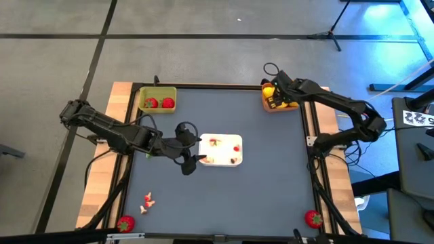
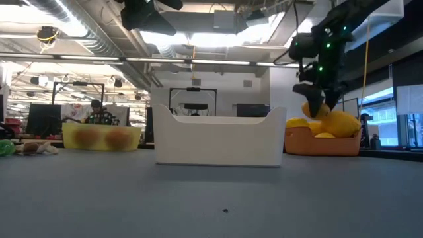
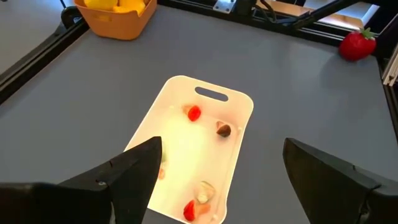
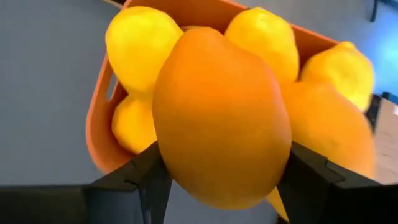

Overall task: Sort produce into baskets
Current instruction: Put the yellow lemon into the orange bin, then put the brown mushroom into the white bin

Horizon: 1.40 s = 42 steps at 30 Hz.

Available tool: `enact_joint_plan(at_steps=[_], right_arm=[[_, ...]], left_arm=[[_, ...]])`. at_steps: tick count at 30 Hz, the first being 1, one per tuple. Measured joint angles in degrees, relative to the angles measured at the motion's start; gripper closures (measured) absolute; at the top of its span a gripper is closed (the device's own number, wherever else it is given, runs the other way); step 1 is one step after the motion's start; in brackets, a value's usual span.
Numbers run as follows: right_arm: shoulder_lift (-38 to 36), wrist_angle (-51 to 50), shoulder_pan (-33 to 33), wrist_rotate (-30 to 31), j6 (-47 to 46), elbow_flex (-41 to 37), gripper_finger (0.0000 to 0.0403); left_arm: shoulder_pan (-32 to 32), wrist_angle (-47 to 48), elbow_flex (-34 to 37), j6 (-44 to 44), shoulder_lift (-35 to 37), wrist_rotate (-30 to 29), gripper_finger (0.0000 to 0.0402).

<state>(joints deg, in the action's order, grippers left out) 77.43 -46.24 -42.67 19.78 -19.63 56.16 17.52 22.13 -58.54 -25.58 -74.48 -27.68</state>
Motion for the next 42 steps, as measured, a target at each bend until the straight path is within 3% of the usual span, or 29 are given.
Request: enact_joint_plan(at_steps=[8,22,32,42], right_arm=[[4.1,3.0,-1.8,0.1,0.1,0.0,0.0169],[4.9,3.1,-1.6,3.1,-0.1,0.0,0.0078],[3.7,2.5,-1.6,1.3,0.4,0.0,0.0083],[-4.1,0.0,-1.0,-4.2,0.4,0.0,0.0084]], left_arm=[[0.0,0.0,0.0,0.4,0.0,0.0,0.0073],[0.0,0.0,0.0,0.5,0.0,0.0,0.0073],[0.0,0.0,0.0,0.5,0.0,0.0,0.0073],[0.0,0.0,0.0,0.5,0.0,0.0,0.0073]])
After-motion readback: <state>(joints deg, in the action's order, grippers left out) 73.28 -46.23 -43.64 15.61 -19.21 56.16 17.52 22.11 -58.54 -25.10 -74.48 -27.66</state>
